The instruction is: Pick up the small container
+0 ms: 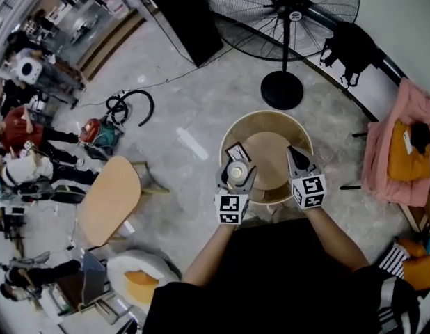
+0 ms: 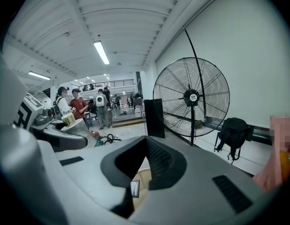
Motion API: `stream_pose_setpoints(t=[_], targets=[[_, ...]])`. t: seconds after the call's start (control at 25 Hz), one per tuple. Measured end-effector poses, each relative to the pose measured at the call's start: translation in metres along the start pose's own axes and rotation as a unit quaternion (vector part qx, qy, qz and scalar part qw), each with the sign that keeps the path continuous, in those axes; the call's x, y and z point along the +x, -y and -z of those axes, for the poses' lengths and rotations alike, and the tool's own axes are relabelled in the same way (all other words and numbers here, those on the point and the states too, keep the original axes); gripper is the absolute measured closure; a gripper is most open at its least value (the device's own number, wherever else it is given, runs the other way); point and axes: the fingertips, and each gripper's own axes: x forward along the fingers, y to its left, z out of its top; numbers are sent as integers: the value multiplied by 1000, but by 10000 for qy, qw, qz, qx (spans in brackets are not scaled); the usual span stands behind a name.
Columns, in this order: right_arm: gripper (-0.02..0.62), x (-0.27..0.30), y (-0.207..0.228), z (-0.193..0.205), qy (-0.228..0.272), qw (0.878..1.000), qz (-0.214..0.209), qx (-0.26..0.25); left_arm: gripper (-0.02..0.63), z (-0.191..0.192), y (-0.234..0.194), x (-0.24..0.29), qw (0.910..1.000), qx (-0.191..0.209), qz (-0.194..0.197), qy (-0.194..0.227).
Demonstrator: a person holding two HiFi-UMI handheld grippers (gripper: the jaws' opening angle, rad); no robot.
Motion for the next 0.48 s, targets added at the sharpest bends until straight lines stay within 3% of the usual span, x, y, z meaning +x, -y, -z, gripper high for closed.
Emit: stream_pose_setpoints(t=[0.48], targets=[[574, -6, -7, 1, 52, 9999, -82, -93, 256, 1, 1, -7, 9999, -5, -120, 5]])
